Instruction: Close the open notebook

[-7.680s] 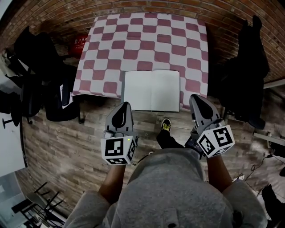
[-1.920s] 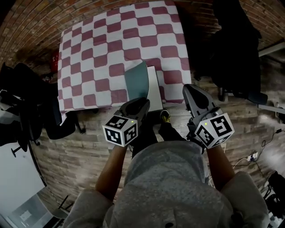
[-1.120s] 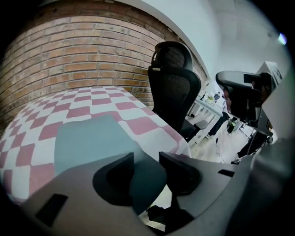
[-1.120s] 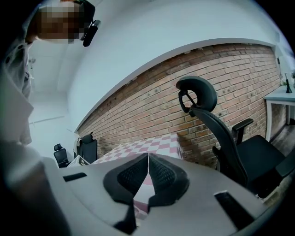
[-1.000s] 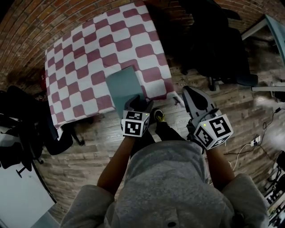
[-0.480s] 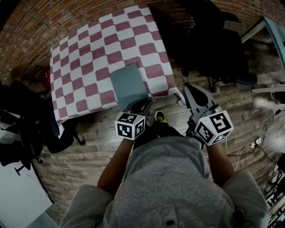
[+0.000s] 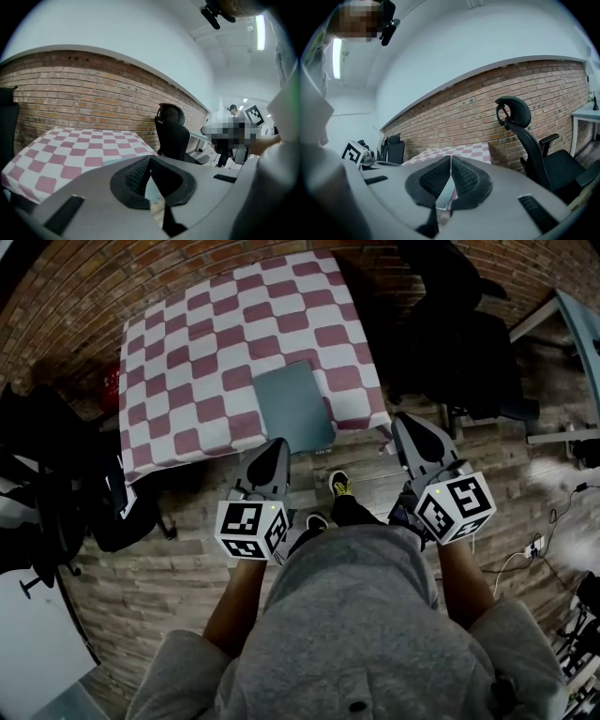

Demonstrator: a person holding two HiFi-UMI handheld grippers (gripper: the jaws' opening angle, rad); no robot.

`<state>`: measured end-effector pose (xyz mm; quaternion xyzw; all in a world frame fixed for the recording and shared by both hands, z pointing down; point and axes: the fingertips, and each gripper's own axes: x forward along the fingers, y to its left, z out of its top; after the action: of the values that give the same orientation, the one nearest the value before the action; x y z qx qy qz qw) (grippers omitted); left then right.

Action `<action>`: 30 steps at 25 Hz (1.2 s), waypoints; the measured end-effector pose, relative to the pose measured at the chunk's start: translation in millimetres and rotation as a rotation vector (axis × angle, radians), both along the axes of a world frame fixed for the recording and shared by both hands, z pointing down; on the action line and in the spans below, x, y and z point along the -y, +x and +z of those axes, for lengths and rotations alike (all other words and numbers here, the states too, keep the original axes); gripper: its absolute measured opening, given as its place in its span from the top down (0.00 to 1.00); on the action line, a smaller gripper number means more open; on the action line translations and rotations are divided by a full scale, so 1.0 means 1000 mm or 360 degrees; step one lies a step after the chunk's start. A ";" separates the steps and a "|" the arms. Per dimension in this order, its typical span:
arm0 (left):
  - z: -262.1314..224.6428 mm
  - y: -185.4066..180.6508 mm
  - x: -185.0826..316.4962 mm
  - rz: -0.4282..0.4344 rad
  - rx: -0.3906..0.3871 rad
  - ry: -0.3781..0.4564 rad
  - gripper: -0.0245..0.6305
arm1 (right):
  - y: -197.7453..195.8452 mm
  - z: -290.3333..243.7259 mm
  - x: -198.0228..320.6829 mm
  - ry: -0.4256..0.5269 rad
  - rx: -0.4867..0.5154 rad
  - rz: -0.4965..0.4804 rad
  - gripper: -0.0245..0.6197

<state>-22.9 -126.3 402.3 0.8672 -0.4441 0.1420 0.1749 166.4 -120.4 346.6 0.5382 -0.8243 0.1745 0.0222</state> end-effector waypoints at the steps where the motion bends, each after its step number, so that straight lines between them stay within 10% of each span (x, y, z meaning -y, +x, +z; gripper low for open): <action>1: -0.007 -0.007 -0.005 -0.0017 -0.0003 0.0019 0.95 | -0.006 -0.003 -0.004 0.0000 0.0006 -0.0006 0.92; 30: -0.060 -0.097 -0.107 -0.0156 -0.0025 0.0224 0.95 | -0.089 -0.024 -0.095 0.0060 -0.0108 -0.0043 0.92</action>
<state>-119.7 -18.8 342.2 0.8556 -0.4936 0.0949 0.1239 77.7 -25.4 323.0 0.5330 -0.8333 0.1403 0.0424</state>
